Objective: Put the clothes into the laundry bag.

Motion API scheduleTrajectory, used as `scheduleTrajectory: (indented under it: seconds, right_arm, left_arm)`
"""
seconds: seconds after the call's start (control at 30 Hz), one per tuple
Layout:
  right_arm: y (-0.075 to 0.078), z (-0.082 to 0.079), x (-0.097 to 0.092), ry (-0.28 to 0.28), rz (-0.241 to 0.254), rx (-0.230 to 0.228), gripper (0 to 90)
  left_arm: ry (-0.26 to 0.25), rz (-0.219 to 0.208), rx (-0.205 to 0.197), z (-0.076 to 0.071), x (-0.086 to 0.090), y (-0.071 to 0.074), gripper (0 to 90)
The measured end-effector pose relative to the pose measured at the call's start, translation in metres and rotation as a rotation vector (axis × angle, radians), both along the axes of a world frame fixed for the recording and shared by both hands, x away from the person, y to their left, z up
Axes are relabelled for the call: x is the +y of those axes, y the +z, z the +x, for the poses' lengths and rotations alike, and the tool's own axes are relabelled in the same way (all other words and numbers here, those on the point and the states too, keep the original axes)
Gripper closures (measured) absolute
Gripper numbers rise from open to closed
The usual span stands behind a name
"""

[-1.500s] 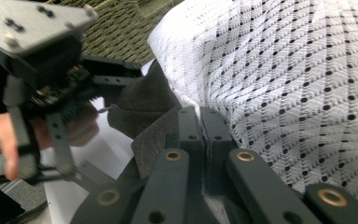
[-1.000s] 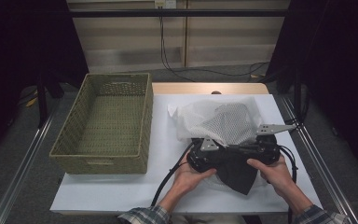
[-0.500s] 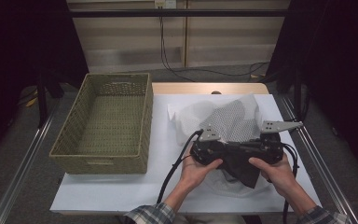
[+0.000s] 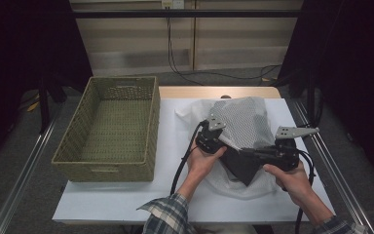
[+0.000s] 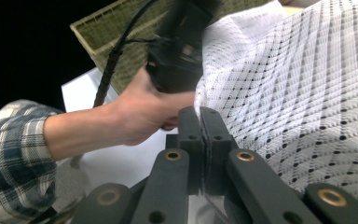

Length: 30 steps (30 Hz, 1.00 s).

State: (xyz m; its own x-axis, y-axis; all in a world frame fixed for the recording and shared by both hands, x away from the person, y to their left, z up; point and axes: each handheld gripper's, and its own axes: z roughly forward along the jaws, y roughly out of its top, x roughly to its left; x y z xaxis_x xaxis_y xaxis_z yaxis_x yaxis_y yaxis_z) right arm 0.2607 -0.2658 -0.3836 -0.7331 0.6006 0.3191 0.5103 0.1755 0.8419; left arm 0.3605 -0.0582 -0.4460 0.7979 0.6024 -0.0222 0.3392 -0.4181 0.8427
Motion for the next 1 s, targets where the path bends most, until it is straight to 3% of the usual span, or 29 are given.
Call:
scheduleTrajectory:
  seconds: [0.13, 0.23, 0.33, 0.47, 0.53, 0.63, 0.73, 0.77, 0.87, 1.0]
  right_arm:
    - [-0.019, 0.009, -0.006, -0.022, -0.046, 0.036, 88.6]
    - [-0.03, 0.014, -0.014, -0.053, -0.063, 0.061, 88.6]
    - [-0.032, 0.017, -0.019, -0.071, -0.063, 0.063, 88.6]
    - [-0.033, 0.019, -0.02, -0.077, -0.07, 0.057, 88.6]
    - [-0.033, 0.019, -0.019, -0.081, -0.071, 0.063, 88.6]
    - [-0.032, 0.019, -0.018, -0.082, -0.074, 0.061, 88.6]
    - [-0.032, 0.02, -0.017, -0.08, -0.076, 0.059, 88.5]
    - [-0.032, 0.02, -0.017, -0.082, -0.077, 0.059, 88.5]
    - [-0.032, 0.021, -0.017, -0.084, -0.072, 0.059, 88.5]
    - [-0.03, 0.021, -0.016, -0.079, -0.067, 0.05, 88.6]
  left_arm:
    - [0.017, -0.012, 0.026, 0.003, 0.0, -0.005, 78.1]
    - [-0.059, -0.044, 0.073, -0.002, 0.011, -0.003, 71.2]
    - [-0.105, -0.063, 0.09, -0.009, 0.025, -0.001, 60.8]
    - [-0.159, -0.043, 0.087, -0.024, 0.043, 0.002, 51.0]
    - [-0.165, -0.026, 0.081, -0.03, 0.052, 0.001, 45.8]
    - [-0.178, -0.038, 0.085, -0.036, 0.059, 0.0, 39.9]
    - [-0.2, -0.03, 0.081, -0.043, 0.056, -0.001, 35.4]
    - [-0.225, -0.054, 0.082, -0.045, 0.052, -0.001, 33.0]
    - [-0.26, -0.063, 0.076, -0.053, 0.035, -0.002, 28.5]
    - [-0.305, -0.048, 0.113, -0.051, 0.013, -0.01, 18.7]
